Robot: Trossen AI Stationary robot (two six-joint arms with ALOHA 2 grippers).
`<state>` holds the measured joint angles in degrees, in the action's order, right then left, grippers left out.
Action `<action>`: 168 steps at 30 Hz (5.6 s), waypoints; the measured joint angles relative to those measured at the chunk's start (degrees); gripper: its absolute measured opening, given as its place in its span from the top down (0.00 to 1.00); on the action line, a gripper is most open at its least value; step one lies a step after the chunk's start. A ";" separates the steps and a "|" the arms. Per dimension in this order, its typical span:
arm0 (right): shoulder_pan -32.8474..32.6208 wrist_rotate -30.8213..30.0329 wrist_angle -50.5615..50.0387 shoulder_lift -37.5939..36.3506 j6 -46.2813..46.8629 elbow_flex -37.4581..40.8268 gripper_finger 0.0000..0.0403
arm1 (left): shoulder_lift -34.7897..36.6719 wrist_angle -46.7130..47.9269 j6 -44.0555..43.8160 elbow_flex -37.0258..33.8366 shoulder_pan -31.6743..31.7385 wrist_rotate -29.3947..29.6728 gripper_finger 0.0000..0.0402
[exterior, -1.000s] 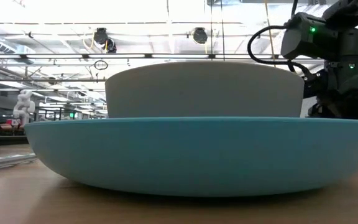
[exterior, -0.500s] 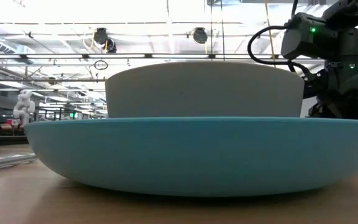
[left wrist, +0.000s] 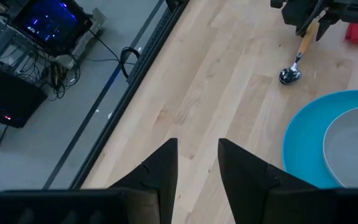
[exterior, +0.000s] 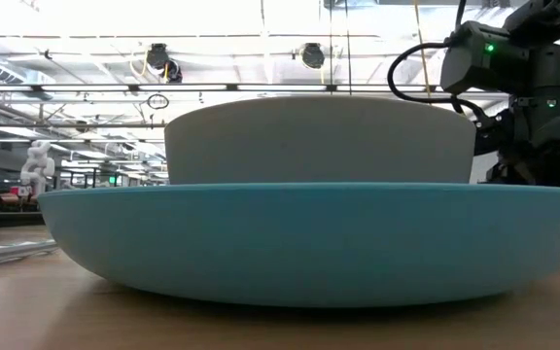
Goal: Pick and place plate/cup/fork/spoon on tray
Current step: Put the yellow spoon into the gray bowl
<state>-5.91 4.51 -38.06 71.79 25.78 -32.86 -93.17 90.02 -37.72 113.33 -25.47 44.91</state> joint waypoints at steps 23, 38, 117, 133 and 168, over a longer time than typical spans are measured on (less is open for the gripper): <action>-0.02 -1.90 -1.27 0.00 0.53 0.00 0.76 | 0.00 0.00 -0.02 0.01 0.00 -1.46 0.70; -0.02 -4.85 -2.43 0.00 1.20 0.00 0.80 | 0.00 0.00 -0.02 0.00 0.00 -1.49 0.70; -17.45 -1.44 -15.50 1.78 22.20 -28.57 0.85 | 0.00 0.00 0.00 -0.01 0.00 -1.40 0.70; -20.57 2.56 -32.78 28.48 13.60 -56.22 0.85 | 0.00 0.00 0.00 -0.01 0.00 -1.40 0.70; -16.70 15.52 -49.64 47.25 8.64 -77.40 0.85 | 0.00 -0.01 5.01 -0.01 0.09 -0.71 0.70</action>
<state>-22.61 20.03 -87.70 119.04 34.43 -110.26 -93.17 90.00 -32.71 113.32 -25.39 44.19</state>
